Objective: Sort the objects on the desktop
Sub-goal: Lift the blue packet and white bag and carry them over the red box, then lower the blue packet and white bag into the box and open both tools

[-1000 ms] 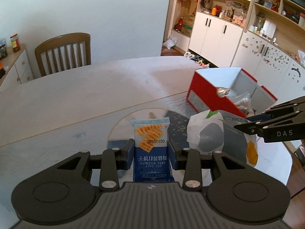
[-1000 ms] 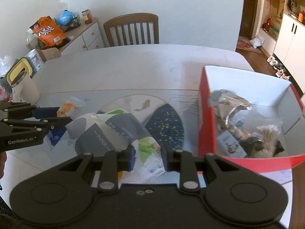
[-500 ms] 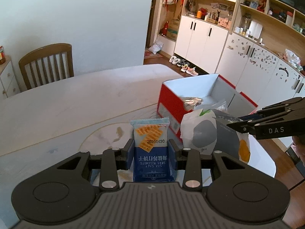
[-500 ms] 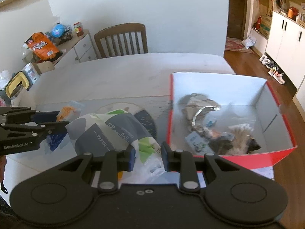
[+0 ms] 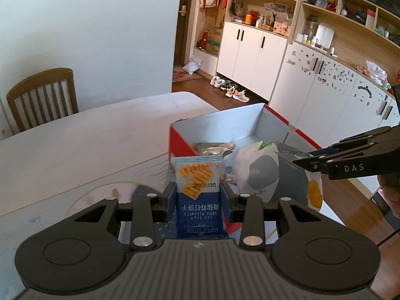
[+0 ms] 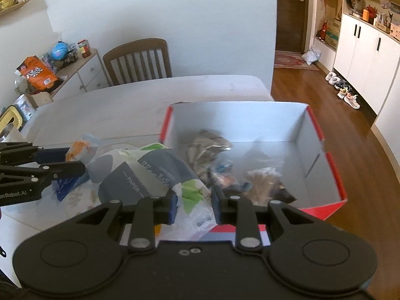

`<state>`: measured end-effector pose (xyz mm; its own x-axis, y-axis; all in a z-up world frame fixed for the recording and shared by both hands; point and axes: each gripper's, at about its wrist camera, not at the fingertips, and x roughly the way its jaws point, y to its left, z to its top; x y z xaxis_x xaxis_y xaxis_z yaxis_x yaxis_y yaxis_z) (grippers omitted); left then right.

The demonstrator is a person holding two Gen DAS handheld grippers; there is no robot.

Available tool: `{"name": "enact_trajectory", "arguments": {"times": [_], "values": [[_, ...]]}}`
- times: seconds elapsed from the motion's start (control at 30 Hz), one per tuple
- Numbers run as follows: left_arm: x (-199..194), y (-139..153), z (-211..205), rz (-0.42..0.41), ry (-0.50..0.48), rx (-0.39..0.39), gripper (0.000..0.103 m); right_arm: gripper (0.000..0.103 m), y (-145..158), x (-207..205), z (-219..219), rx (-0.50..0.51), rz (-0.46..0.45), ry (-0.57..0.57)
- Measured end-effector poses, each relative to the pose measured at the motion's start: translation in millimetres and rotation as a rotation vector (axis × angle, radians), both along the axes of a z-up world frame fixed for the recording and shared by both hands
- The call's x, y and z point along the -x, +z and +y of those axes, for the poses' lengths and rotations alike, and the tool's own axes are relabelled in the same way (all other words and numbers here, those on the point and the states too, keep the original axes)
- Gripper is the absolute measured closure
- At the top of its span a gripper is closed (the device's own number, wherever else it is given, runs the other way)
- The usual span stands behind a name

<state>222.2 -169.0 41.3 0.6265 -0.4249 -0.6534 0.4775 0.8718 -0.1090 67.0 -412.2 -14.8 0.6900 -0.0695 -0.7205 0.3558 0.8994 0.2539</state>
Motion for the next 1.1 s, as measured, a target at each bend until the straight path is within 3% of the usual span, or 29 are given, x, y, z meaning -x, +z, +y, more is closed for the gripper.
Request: {"name": "enact_trajectory", "arguments": {"times": [0.53,1.1], "values": [[-24.7,-5.9,-75.6,-0.01,-0.044,-0.036,0.067,0.077,-13.4,11.7,-72.8,0.054,0.01,-0.047],[-63.8,-38.2,-127.1,0.047,-0.085,-0.143,0.067,0.077,-38.6,-21.0,-116.1,0.108,0.051,-0.068]]}}
